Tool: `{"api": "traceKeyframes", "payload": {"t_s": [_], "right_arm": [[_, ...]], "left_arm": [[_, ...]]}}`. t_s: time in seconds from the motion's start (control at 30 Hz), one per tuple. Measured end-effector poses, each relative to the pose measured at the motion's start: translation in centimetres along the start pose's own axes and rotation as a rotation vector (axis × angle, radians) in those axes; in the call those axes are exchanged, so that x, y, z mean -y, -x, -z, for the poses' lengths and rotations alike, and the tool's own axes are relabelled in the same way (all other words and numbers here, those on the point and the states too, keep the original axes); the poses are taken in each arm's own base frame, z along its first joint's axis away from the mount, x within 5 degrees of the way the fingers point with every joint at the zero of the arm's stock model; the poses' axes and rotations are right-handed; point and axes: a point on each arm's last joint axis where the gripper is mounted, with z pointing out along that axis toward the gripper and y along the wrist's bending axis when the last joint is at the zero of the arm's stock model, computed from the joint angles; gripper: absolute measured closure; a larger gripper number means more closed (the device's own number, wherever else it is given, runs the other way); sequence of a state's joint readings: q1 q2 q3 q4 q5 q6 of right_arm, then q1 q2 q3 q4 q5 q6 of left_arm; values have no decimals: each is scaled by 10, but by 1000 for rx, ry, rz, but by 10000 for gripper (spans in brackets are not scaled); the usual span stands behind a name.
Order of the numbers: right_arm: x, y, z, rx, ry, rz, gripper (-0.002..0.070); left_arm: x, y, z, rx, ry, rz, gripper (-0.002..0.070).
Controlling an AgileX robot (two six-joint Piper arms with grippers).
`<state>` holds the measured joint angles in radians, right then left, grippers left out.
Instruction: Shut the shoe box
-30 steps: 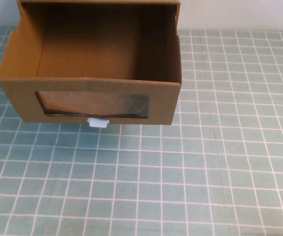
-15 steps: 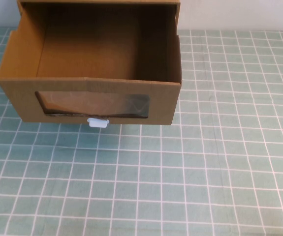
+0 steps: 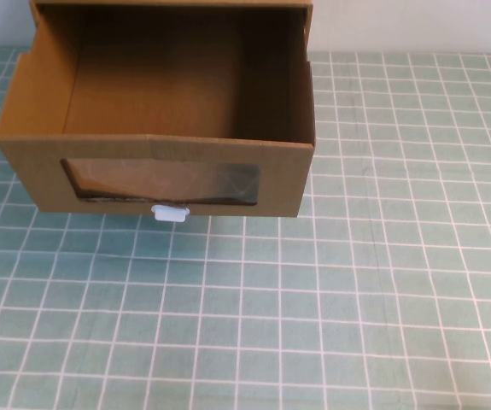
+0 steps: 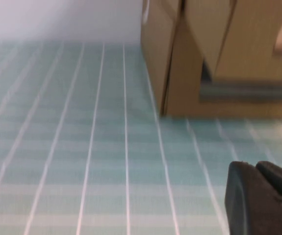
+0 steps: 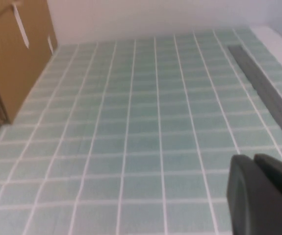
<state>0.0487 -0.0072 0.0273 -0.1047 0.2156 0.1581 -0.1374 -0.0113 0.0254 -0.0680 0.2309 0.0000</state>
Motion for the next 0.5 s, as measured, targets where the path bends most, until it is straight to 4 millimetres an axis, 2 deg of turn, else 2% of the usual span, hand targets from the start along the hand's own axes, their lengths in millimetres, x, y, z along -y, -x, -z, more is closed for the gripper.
{"api": "traceKeyframes", "payload": {"t_s": [0.23, 0.5], "right_arm": [[-4, 28, 4, 308, 49, 0, 691], [-9, 56, 20, 663, 106, 2, 690]], "left_arm": [[0, 24, 3, 274, -3, 26, 680], [0, 56, 20, 674, -31, 98, 680]]}}
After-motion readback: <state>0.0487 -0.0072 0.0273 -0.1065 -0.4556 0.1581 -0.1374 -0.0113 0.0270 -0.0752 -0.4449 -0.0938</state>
